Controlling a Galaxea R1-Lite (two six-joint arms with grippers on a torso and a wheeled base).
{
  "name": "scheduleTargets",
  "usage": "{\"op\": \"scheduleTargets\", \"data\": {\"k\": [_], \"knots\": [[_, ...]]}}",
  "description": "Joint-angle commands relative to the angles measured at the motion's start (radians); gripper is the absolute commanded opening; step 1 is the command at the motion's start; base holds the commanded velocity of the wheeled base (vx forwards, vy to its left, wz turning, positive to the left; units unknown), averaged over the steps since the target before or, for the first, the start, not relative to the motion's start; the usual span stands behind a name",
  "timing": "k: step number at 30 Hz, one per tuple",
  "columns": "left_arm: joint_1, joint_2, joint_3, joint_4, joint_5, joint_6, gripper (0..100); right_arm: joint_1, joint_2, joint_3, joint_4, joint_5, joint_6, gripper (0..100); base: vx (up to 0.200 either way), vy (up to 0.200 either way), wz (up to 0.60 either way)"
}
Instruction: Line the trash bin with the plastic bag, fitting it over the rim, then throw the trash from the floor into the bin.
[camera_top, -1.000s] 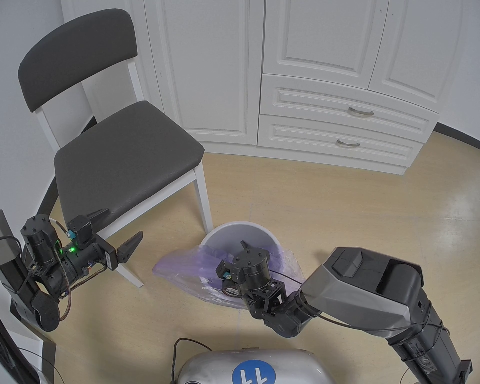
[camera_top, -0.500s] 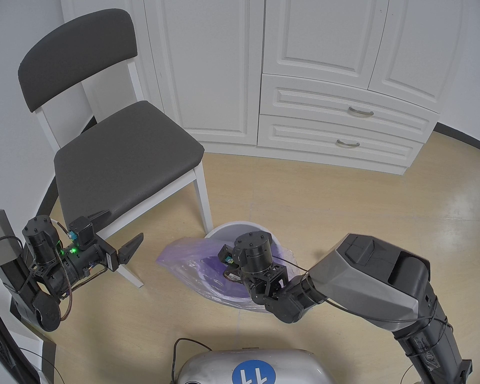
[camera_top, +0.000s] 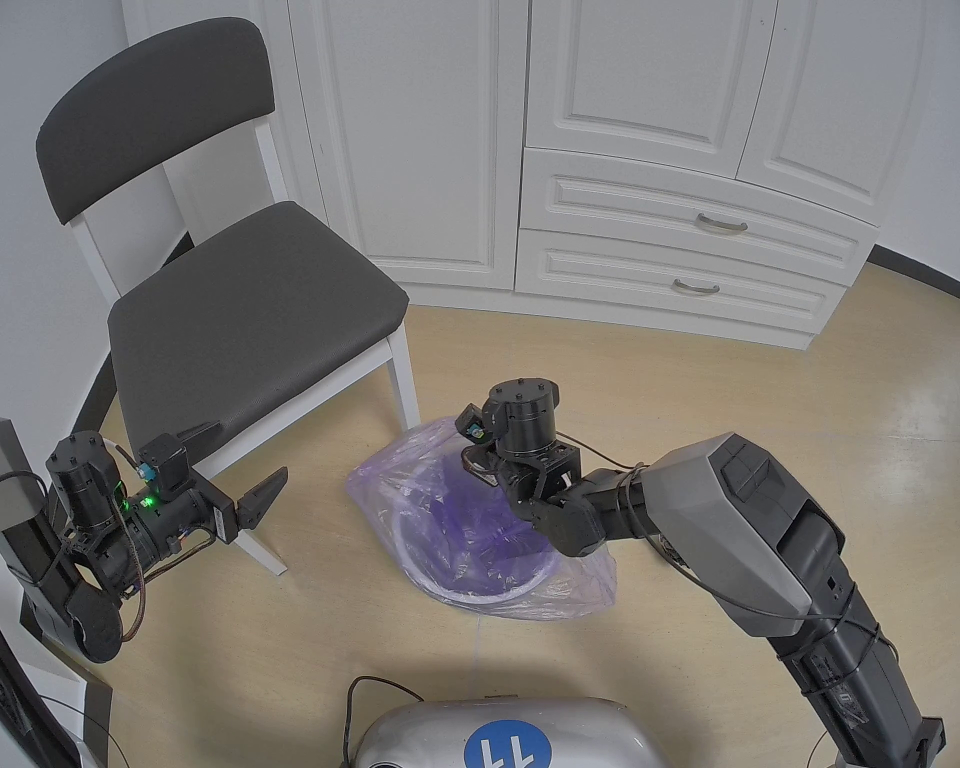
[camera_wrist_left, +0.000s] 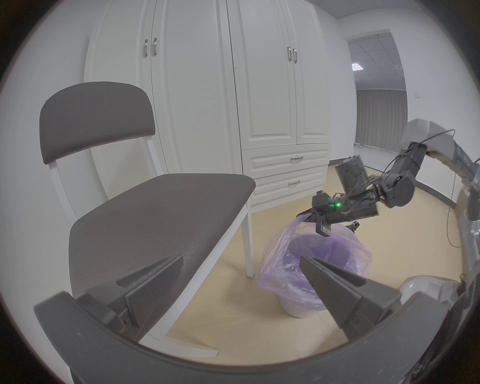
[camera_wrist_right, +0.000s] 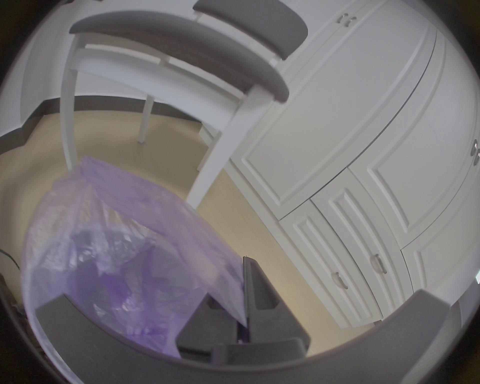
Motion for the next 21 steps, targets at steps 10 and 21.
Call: {"op": "scheduleTargets", "data": {"k": [10, 21], "knots": [[0.000, 0.005, 0.000, 0.000, 0.000, 0.000, 100, -0.059, 0.127, -0.079, -0.222, -0.009, -0.005, 0, 0.000, 0.000, 0.00], [-0.006, 0.011, 0.004, 0.000, 0.000, 0.003, 100, -0.050, 0.161, -0.079, -0.388, -0.006, -0.043, 100, 0.000, 0.000, 0.00]]}}
